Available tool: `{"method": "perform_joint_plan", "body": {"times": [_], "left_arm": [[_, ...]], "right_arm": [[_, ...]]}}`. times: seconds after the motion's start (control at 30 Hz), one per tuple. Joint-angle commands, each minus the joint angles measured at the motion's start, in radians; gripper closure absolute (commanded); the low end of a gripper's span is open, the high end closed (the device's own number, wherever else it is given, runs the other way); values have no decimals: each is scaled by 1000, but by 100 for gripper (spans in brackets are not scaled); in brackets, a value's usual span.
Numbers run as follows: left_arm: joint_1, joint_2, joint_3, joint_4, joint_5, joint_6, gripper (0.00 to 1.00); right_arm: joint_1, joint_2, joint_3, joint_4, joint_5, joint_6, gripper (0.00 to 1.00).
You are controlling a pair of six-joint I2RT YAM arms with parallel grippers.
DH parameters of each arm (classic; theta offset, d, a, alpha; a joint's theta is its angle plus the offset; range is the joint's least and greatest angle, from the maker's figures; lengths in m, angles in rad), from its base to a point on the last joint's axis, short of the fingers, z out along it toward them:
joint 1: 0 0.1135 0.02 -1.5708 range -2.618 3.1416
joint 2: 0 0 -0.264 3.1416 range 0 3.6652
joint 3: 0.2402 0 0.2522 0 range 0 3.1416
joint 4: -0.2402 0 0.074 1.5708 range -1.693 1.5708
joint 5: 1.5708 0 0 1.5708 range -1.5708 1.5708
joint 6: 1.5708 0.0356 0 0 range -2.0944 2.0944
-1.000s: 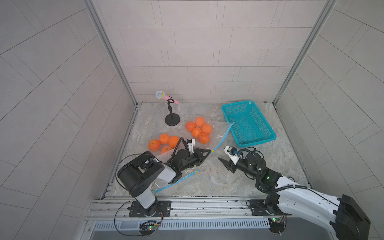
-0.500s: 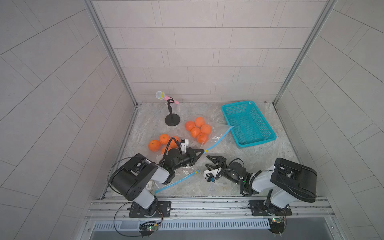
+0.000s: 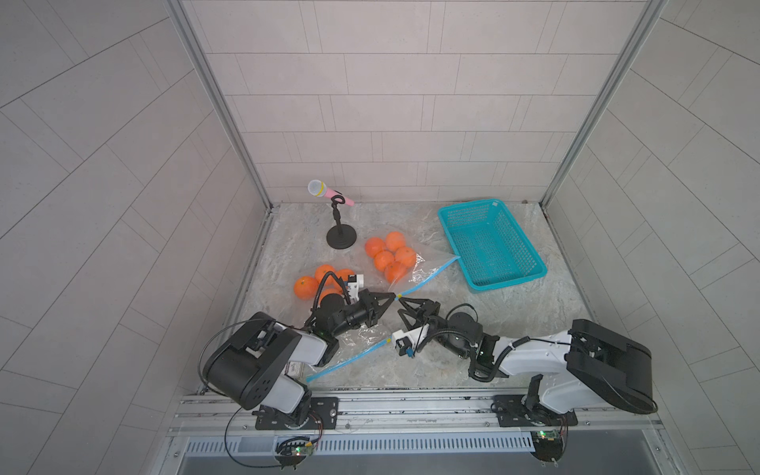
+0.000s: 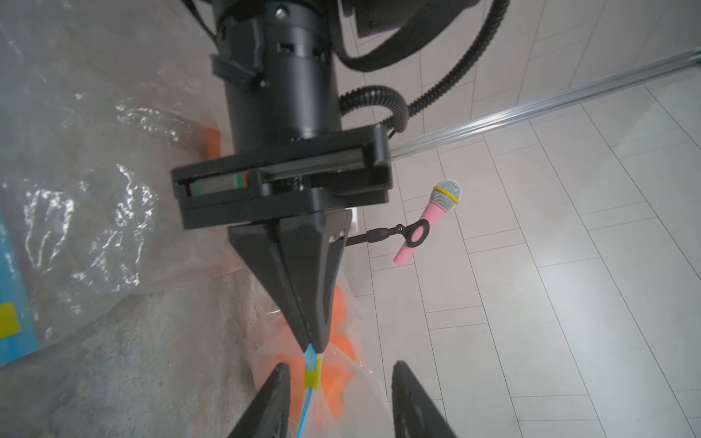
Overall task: Open the zip-top bag and take out the orange
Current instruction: Unzip the zipper on the zipper food storage bag.
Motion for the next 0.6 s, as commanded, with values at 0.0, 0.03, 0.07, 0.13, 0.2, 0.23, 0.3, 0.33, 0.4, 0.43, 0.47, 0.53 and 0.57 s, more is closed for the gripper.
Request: {"method": "perform_joint_plan", "body": {"times": [0.0, 0.03, 0.07, 0.13, 0.2, 0.23, 0.3, 0.33, 0.4, 0.43, 0.47, 0.53, 0.57], "left_arm": [[21, -24, -16, 34, 30, -16, 100], [27, -26, -16, 35, 33, -19, 100], [28, -25, -13, 34, 38, -22, 100], [26, -26, -14, 34, 40, -27, 100], [27, -32, -20, 35, 36, -22, 100], [27, -36, -21, 34, 35, -22, 100], [27, -37, -18, 34, 38, -23, 100], [27, -34, -16, 35, 38, -24, 100], [27, -25, -11, 34, 41, -26, 100], [27, -24, -12, 34, 40, -25, 100], [27, -21, -13, 34, 39, -23, 100], [27, -16, -12, 35, 39, -20, 100], [27, -10, -10, 34, 42, -19, 100]], "right_arm": [[-5, 20, 10, -20, 1, -31, 55], [-11, 29, 12, -11, -2, -37, 55], [-17, 42, 21, -11, -5, -35, 55], [-30, 68, 41, -10, -31, -23, 55], [-33, 107, 55, 23, -28, -30, 55], [-34, 128, 61, 39, -23, -41, 55], [-51, 152, 69, 62, -30, -40, 55], [-60, 152, 73, 66, -40, -29, 55], [-78, 146, 84, 43, -56, -10, 56], [-81, 142, 87, 36, -57, -5, 57], [-86, 135, 86, 43, -62, 2, 58], [-89, 119, 88, 32, -76, 10, 60], [-89, 113, 99, -1, -78, 13, 61]]}}
